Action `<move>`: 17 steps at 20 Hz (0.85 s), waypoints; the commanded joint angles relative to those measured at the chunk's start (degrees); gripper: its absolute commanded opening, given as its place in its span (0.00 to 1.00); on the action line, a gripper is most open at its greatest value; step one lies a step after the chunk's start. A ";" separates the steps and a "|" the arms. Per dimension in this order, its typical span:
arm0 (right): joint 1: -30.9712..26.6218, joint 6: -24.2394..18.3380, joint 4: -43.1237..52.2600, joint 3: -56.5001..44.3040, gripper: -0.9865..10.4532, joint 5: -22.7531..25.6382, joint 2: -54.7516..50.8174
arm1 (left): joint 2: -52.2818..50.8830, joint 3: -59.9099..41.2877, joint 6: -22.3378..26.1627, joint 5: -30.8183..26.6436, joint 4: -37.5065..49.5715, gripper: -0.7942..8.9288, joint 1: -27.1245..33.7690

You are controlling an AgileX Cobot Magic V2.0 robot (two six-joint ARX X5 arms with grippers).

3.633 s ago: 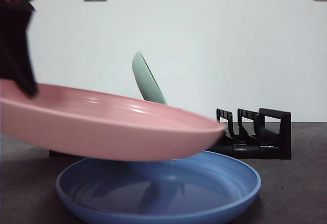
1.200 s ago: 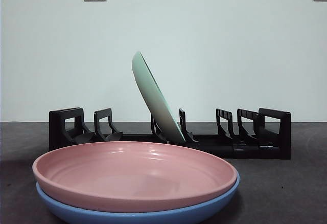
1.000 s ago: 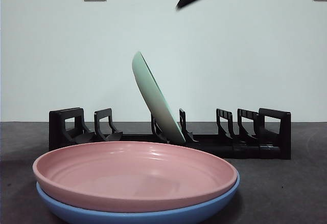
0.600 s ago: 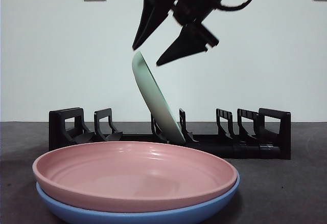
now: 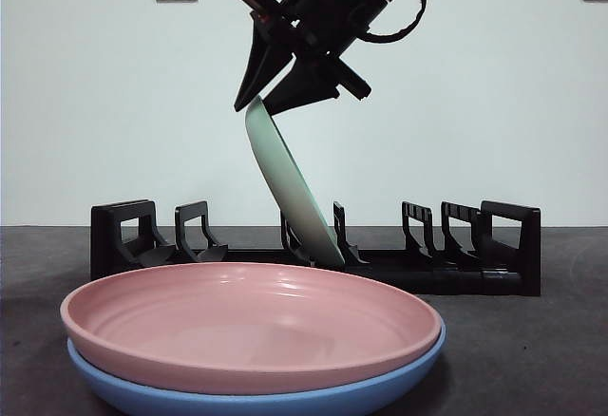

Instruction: Place the plate

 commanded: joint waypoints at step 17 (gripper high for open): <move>1.62 0.20 -6.69 1.64 0.10 -10.75 -16.28 | 0.39 1.27 0.66 -0.50 0.48 0.44 -0.24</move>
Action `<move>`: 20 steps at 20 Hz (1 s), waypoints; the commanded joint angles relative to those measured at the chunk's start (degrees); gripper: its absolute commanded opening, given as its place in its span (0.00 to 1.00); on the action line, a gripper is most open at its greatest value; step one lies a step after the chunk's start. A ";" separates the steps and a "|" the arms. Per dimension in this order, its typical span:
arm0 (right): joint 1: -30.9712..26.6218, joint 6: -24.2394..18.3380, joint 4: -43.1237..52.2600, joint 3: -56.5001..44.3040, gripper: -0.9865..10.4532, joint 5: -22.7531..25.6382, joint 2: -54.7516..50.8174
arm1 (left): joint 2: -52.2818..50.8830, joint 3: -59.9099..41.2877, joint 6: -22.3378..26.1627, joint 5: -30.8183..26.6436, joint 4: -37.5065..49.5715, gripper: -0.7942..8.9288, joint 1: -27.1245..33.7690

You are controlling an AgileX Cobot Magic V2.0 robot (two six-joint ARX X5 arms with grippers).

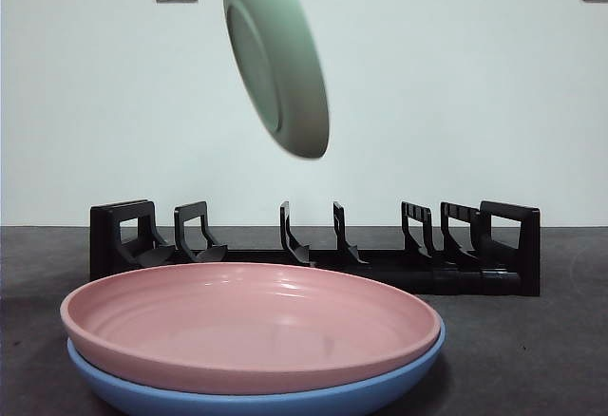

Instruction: Place the plate

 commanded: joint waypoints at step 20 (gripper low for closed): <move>39.36 -15.41 -12.37 -17.31 0.10 47.84 -8.35 | 0.42 1.25 0.61 -1.75 0.48 0.44 -0.24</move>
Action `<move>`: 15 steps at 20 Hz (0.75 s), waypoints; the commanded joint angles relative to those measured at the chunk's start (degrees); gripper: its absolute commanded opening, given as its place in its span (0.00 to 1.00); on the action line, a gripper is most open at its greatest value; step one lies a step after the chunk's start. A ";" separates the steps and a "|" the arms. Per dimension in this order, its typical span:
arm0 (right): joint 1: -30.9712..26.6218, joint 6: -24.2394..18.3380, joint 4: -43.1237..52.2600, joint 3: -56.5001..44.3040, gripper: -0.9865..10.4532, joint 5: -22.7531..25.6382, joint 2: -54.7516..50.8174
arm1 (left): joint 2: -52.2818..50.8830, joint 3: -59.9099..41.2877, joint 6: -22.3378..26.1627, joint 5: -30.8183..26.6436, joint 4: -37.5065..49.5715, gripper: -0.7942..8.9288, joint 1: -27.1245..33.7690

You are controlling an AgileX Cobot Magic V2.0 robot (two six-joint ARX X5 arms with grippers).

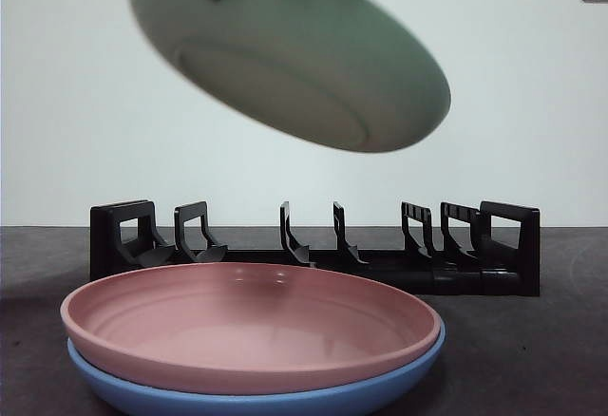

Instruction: Place the plate

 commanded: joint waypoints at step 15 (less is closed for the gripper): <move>2.71 12.66 5.46 0.39 0.10 -3.87 17.18 | 0.39 1.25 0.81 -0.33 0.35 0.44 -0.24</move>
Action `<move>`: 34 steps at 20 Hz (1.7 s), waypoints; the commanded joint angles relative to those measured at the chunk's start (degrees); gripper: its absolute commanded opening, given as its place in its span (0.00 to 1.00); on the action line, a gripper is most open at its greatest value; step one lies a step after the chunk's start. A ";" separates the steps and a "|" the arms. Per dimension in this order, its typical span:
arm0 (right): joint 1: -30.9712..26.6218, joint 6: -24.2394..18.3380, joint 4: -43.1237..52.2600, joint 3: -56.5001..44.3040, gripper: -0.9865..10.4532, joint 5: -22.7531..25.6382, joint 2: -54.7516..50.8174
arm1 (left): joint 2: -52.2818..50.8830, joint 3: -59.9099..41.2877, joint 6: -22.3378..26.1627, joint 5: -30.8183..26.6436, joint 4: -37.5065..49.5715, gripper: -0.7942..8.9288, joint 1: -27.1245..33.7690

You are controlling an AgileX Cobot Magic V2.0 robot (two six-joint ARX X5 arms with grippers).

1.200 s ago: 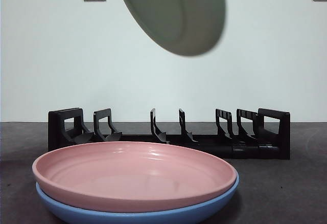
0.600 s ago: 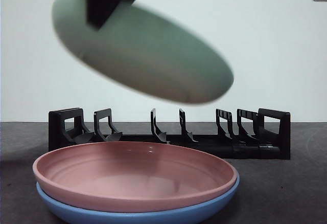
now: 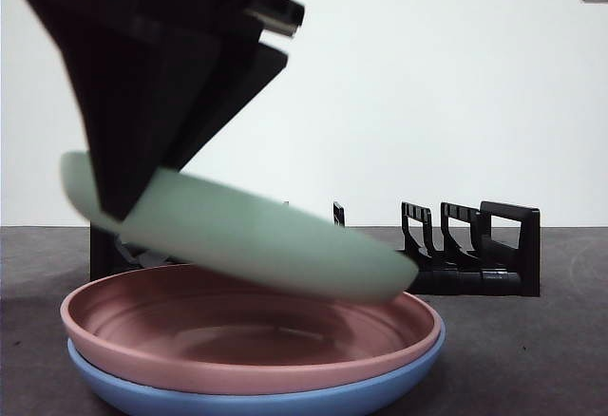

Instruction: Place the plate

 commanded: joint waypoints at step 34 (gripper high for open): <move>-11.82 0.17 -3.72 -17.94 0.28 21.33 -52.50 | 0.39 1.25 0.74 -0.33 -0.02 0.44 -0.26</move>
